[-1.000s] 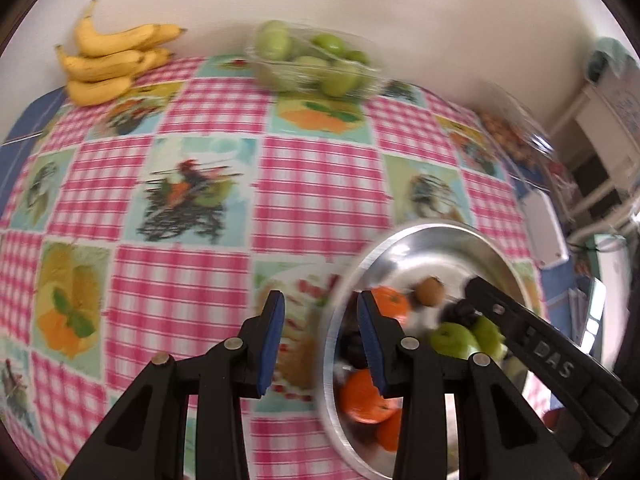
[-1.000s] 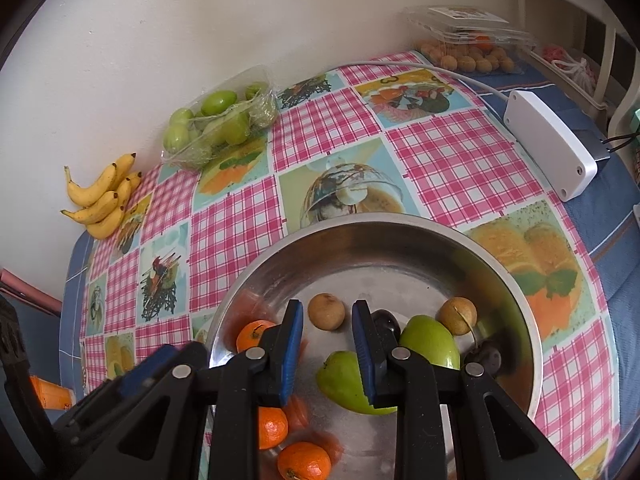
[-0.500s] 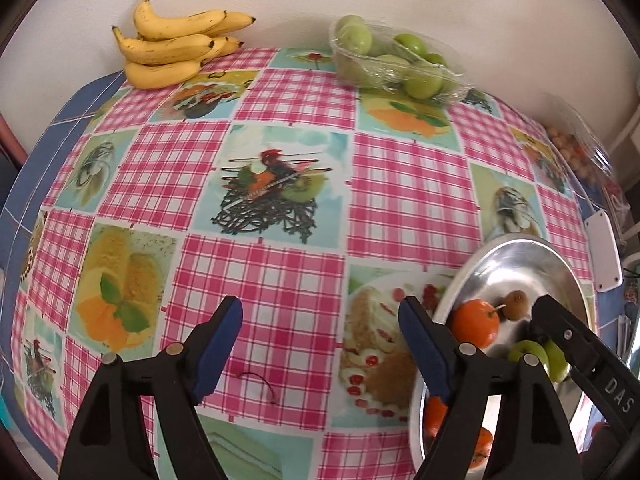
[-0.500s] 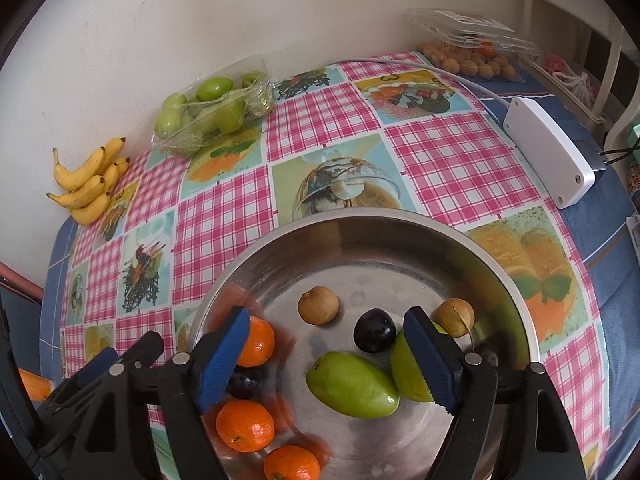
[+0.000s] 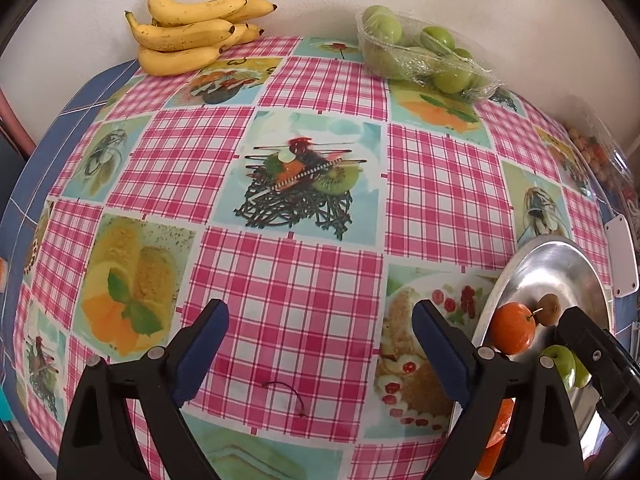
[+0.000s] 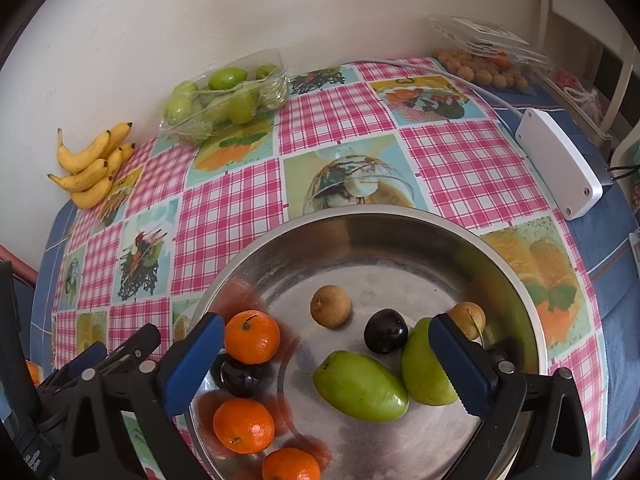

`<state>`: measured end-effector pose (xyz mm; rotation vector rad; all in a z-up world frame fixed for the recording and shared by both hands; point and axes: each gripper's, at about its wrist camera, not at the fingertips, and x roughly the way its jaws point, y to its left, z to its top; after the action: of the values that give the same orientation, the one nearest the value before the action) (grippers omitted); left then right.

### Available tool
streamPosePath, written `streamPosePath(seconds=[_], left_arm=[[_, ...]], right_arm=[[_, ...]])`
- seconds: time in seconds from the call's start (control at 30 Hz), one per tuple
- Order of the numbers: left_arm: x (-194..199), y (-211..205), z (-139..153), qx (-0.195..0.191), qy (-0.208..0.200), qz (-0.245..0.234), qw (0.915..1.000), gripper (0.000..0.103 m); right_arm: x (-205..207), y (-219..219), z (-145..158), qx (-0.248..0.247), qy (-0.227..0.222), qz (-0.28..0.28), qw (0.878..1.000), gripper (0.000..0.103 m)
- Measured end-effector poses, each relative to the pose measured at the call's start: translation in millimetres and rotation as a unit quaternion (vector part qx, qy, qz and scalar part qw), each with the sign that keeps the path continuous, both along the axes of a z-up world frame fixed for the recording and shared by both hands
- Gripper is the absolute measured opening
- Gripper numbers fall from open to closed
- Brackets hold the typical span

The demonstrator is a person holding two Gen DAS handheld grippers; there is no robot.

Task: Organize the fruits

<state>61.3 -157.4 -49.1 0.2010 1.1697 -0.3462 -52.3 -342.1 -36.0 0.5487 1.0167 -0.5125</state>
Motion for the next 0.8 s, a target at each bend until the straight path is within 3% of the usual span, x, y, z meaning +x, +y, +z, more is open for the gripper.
streamPosePath(seconds=[0.13, 0.27, 0.53, 0.8], left_arm=[[3, 1, 0, 0.002, -0.003, -0.002, 1.0, 0.093], [1, 2, 7, 0.03, -0.035, 0.0, 0.9989, 0.093], [-10, 8, 19, 0.048, -0.076, -0.009, 0.9959, 0.093], [-23, 28, 32, 0.075, -0.111, 0.019, 0.9908, 0.093]], right_arm=[[1, 4, 0, -0.006, 0.001, 0.008, 1.0, 0.103], [0, 7, 1, -0.006, 0.003, 0.01, 1.0, 0.103], [-3, 16, -2, -0.004, 0.01, 0.019, 1.0, 0.103], [-11, 28, 3, -0.001, 0.003, 0.019, 1.0, 0.103]])
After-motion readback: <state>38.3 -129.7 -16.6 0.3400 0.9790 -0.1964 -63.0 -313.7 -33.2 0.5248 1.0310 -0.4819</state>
